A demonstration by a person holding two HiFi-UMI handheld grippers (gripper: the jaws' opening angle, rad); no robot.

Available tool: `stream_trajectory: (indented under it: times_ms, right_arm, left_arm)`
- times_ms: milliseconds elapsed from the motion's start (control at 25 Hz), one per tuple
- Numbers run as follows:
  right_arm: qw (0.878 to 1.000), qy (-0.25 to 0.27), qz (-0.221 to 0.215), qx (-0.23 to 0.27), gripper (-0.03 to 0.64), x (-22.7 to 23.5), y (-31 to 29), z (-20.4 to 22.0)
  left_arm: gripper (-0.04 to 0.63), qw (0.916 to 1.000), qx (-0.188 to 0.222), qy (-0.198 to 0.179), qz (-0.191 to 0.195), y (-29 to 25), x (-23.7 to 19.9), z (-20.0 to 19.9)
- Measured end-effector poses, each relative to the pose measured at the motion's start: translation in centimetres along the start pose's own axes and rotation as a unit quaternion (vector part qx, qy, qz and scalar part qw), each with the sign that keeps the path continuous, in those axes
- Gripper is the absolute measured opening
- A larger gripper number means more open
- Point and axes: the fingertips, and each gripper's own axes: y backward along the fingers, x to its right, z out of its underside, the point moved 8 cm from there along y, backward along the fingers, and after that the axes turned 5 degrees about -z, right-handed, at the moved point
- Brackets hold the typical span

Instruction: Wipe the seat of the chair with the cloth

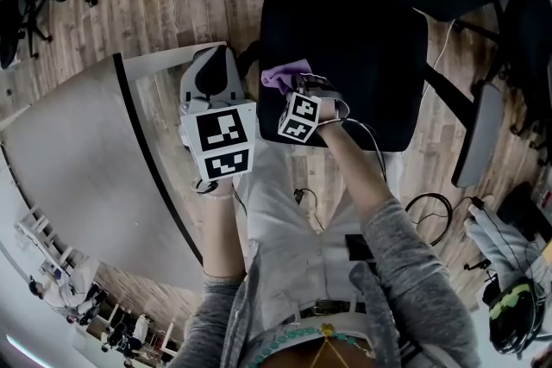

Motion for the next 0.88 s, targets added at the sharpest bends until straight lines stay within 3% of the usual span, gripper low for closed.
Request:
stream_trajectory:
  times_ms: [880]
  right_arm:
    - [0.999, -0.025, 0.01, -0.042, 0.048, 1.0, 1.8, 5.8]
  left_arm:
    - [0.008, 1.0, 0.0, -0.001, -0.003, 0.0, -0.1, 0.0]
